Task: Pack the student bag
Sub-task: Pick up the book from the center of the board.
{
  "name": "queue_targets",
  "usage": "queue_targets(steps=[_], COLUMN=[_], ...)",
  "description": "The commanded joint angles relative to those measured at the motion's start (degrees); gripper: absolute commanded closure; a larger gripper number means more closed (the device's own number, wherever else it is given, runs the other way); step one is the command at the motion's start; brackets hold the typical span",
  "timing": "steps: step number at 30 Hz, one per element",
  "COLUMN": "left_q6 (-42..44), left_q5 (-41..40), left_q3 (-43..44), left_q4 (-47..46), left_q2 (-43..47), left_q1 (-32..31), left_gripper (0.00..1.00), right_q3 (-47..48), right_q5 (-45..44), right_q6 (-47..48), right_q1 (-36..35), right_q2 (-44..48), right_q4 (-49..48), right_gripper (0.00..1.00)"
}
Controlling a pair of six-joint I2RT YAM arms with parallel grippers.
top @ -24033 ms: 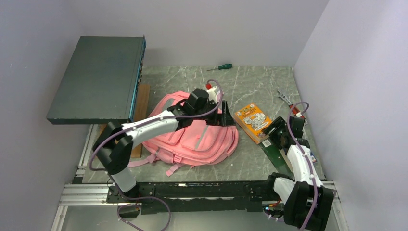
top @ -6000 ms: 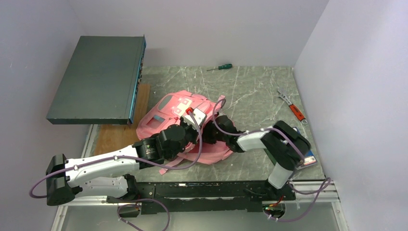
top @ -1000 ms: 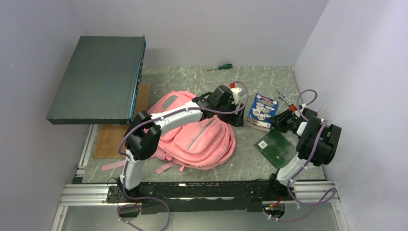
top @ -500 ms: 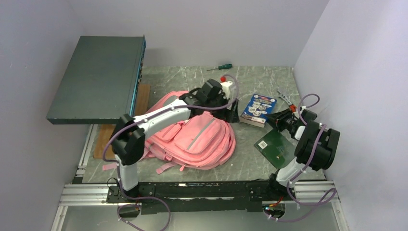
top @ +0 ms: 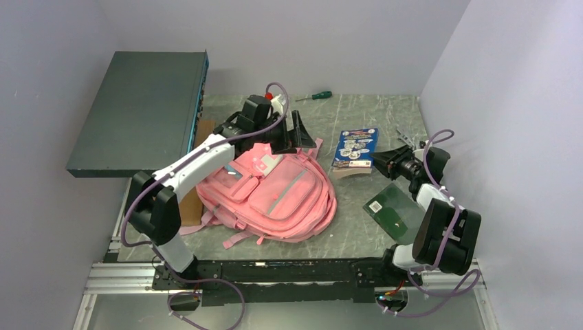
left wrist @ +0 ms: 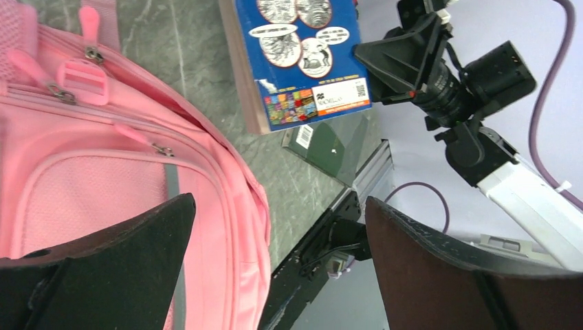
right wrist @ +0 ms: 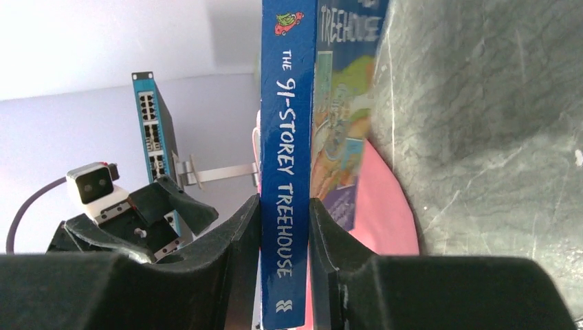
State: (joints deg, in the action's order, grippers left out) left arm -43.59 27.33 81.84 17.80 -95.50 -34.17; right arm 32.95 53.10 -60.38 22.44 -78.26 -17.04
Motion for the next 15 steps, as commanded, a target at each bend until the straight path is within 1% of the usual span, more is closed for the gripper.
queue_targets(steps=[1,3,5,8,9,11,13,15], left_q6=[-0.5,4.0,12.3,31.0,39.7,52.4,60.5,66.7], left_q5=[2.4,-1.2,-7.4,-23.5,-30.2,-37.6,-42.3,-44.7], left_q3=[2.0,2.7,3.3,1.9,0.3,-1.9,-2.9,-3.5], left_q4=[-3.9,-4.0,-4.1,-7.1,-9.6,-15.7,-20.0,-22.9], left_q2=[0.1,0.0,0.7,2.4,2.5,2.2,1.2,0.5], left_q1=[-1.3,-2.6,-5.3,-14.3,-17.4,-22.1,-25.3,-27.6], left_gripper=[0.0,0.0,0.0,0.0,0.0,0.0,0.0,0.0], right_q3=[0.0,-0.5,-0.4,-1.0,-1.0,-0.7,-0.4,-0.7], right_q5=[3.1,2.9,1.9,0.9,0.8,-0.2,-1.8,-3.3], right_q6=[-5.4,-7.3,-8.3,-12.6,-13.7,-14.6,-14.5,-15.0], right_q1=[-1.7,-2.9,-3.8,-5.1,-5.6,-6.7,-7.7,-8.7], right_q2=[2.0,3.5,5.3,7.8,8.4,10.0,11.5,13.5], right_q4=[-5.9,-6.1,-3.7,-3.1,-2.9,-0.7,2.8,4.5], right_gripper=[1.0,1.0,1.0,1.0,1.0,1.0,1.0,1.0])
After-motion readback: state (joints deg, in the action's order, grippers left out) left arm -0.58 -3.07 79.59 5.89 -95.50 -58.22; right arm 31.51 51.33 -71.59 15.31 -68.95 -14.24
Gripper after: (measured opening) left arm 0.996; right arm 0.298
